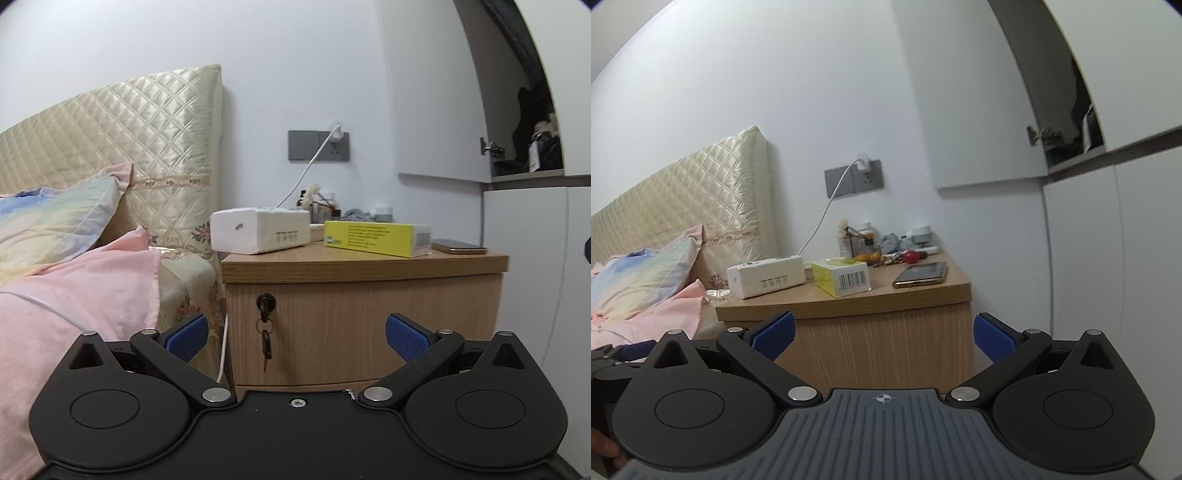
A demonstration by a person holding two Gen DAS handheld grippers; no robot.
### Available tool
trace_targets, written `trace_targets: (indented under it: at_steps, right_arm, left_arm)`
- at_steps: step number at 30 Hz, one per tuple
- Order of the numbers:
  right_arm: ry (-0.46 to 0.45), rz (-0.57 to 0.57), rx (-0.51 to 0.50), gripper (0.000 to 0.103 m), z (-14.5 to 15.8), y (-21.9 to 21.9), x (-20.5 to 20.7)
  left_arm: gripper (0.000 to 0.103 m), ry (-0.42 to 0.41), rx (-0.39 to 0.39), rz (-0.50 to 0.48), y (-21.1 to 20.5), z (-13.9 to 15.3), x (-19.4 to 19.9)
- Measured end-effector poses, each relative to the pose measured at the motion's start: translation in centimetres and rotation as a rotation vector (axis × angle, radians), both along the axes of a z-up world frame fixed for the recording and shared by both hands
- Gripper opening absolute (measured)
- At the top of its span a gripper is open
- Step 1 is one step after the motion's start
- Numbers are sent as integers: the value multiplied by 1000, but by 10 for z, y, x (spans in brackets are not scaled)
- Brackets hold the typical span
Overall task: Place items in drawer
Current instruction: 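Move the left tool toward the key in the drawer lock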
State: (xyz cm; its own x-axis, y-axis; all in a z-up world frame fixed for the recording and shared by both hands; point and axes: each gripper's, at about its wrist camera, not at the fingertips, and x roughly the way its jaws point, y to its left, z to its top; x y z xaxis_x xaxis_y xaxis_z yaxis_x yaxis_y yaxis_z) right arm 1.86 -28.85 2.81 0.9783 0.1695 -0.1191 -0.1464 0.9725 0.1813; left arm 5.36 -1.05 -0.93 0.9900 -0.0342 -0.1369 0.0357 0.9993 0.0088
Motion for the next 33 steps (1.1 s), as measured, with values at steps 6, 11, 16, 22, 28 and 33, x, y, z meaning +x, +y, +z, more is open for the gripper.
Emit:
trace_targets:
  at_steps: [6, 11, 16, 22, 28, 33]
  right_arm:
    - [40, 60, -8, 103, -4, -10, 44]
    - [85, 87, -22, 103, -24, -31, 92]
    - [118, 69, -30, 103, -47, -42, 130]
    - [101, 92, -51, 103, -62, -49, 157]
    - [104, 100, -5, 103, -72, -62, 171]
    - [72, 137, 12, 103, -76, -65, 178]
  left_arm:
    - [102, 36, 17, 8, 5, 0, 40]
    - [102, 84, 36, 14, 10, -5, 77]
    - [102, 139, 67, 5, 11, -24, 104]
    - [102, 178, 89, 8, 16, -37, 128]
    - [102, 224, 108, -4, 20, -38, 151]
    - [102, 222, 97, -31, 22, -38, 158]
